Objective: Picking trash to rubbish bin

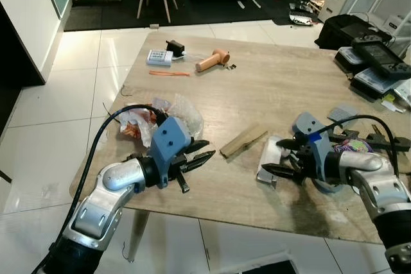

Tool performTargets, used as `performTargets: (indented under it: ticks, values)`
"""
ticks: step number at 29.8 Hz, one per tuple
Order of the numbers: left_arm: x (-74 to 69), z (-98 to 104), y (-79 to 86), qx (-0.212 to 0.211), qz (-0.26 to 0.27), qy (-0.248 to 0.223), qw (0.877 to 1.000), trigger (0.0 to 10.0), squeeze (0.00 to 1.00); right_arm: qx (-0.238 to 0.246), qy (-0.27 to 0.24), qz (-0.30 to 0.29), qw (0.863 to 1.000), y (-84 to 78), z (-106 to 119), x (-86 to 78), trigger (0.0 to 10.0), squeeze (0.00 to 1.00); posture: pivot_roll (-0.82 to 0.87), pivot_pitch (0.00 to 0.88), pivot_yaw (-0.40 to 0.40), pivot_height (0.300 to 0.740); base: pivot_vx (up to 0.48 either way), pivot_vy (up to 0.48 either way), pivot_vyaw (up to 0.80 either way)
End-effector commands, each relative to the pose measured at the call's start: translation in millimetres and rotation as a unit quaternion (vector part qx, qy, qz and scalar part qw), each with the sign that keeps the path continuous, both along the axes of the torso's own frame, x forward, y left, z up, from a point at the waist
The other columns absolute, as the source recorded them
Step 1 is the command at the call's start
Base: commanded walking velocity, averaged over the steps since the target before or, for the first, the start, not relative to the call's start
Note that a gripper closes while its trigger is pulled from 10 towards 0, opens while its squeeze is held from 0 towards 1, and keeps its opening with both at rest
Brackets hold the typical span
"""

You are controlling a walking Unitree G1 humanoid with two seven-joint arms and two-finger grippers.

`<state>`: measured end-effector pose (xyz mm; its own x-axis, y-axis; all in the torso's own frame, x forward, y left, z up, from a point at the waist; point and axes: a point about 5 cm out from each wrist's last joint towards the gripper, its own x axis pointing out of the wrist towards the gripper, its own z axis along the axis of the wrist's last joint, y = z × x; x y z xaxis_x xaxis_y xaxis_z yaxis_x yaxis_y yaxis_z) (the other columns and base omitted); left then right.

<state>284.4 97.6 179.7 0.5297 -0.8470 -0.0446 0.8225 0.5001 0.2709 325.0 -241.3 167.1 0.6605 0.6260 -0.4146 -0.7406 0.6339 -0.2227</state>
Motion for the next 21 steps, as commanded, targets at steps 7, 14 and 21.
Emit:
performTargets:
  ticks: [7, 14, 21]
  values:
    - [-1.7, -4.4, -2.1, 0.014, -0.012, 0.007, 1.000, 10.0, 0.00, 0.001, 0.026, -0.010, 1.000, -8.4, -2.7, -1.1, 10.0, 0.00, -0.09, 0.147, -0.014, 0.740, 0.000, 0.000, 0.00]
    - [-1.1, -4.3, -1.6, 0.017, -0.016, 0.008, 1.000, 10.0, 0.00, 0.004, 0.005, -0.046, 0.999, -18.2, 10.6, 3.9, 10.0, 0.00, -0.10, 0.149, -0.008, 0.740, 0.000, 0.000, 0.00]
    - [-1.2, -4.4, -2.3, 0.018, -0.020, 0.009, 1.000, 10.0, 0.00, 0.001, 0.019, -0.052, 0.998, -22.5, 9.3, 0.8, 10.0, 1.00, -0.10, 0.148, -0.007, 0.740, 0.000, 0.000, 0.00]
